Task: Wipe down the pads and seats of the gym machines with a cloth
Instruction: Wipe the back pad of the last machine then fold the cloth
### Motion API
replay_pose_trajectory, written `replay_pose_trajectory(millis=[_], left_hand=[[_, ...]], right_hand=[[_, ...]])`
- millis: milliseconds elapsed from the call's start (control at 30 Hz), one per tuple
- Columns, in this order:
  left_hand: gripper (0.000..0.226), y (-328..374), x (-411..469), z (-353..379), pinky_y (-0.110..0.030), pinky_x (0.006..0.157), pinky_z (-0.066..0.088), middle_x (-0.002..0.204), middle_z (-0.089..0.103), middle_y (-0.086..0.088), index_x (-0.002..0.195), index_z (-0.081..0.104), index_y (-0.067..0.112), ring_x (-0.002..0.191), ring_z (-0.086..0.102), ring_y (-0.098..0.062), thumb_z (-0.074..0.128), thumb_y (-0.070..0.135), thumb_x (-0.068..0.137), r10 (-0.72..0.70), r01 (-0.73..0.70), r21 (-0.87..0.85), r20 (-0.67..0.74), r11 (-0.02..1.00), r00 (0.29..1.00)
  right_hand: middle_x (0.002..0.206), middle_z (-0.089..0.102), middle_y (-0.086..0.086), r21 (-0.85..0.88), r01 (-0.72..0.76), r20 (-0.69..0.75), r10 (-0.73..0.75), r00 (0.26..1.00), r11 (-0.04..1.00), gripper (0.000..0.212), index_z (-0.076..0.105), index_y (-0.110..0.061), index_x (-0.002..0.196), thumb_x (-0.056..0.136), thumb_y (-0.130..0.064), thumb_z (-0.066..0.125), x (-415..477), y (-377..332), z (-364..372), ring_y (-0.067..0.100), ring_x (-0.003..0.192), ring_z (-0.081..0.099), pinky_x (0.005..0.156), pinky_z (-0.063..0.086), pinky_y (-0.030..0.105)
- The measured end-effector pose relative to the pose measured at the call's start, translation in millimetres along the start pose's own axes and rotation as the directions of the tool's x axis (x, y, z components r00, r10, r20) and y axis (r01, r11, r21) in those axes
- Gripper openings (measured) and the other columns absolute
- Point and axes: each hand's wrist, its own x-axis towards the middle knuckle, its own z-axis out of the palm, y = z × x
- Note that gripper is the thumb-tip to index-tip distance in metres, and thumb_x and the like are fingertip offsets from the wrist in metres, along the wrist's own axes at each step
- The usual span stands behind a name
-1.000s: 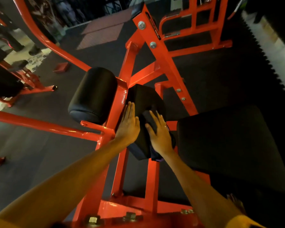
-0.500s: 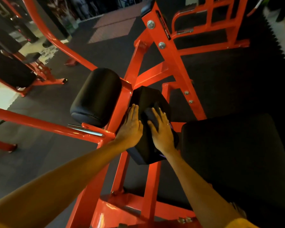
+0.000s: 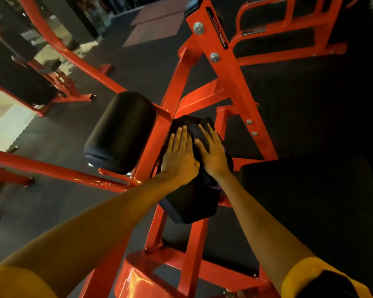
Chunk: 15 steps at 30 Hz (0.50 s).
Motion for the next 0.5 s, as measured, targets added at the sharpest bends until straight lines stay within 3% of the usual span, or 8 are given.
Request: replay_pose_trajectory(millis=[100, 200, 267, 500], left_hand=[[0.08, 5.5, 6.7, 6.6, -0.048, 0.126, -0.005, 0.166, -0.013, -0.022, 0.158, -0.005, -0.003, 0.154, -0.015, -0.033, 0.027, 0.046, 0.103, 0.026, -0.021, 0.178, -0.026, 0.984, 0.999], [0.081, 8.6, 9.1, 12.3, -0.051, 0.126, -0.002, 0.165, -0.013, -0.024, 0.157, -0.007, -0.004, 0.154, -0.016, -0.035, 0.021, 0.05, 0.103, 0.02, -0.008, 0.235, -0.046, 0.972, 0.999], [0.081, 9.1, 7.9, 15.1, -0.051, 0.125, -0.002, 0.164, -0.016, -0.025, 0.156, -0.008, -0.004, 0.153, -0.017, -0.036, 0.02, 0.05, 0.104, 0.012, 0.001, 0.263, -0.049, 0.965, 0.999], [0.082, 12.8, 11.4, 16.0, -0.052, 0.125, -0.004, 0.158, -0.026, -0.023, 0.156, -0.011, -0.004, 0.153, -0.017, -0.036, 0.02, 0.05, 0.103, -0.013, 0.033, 0.273, -0.073, 0.961, 0.997]], right_hand=[[0.167, 0.028, 0.005, 0.026, -0.143, -0.045, 0.144, 0.989, 0.989, 0.064, 0.038, -0.024, 0.157, 0.102, -0.057, 0.037, -1.2, 29.1, -9.0, 0.023, 0.154, 0.024, 0.125, 0.017, 0.042], [0.164, 0.033, 0.005, 0.056, -0.259, -0.015, 0.261, 0.965, 0.964, 0.055, 0.042, -0.022, 0.154, 0.106, -0.048, 0.037, 33.2, 32.7, -15.8, 0.025, 0.152, 0.027, 0.124, 0.017, 0.047], [0.162, 0.038, 0.005, 0.038, -0.282, 0.01, 0.282, 0.959, 0.959, 0.049, 0.046, -0.022, 0.152, 0.109, -0.044, 0.038, 57.8, 24.7, -19.0, 0.027, 0.15, 0.031, 0.123, 0.02, 0.042], [0.125, 0.067, 0.0, -0.063, -0.059, 0.112, 0.066, 0.992, 0.996, 0.058, 0.068, -0.021, 0.124, 0.095, -0.065, 0.043, 105.4, -5.0, -15.8, 0.029, 0.12, 0.06, 0.105, 0.043, 0.045]])
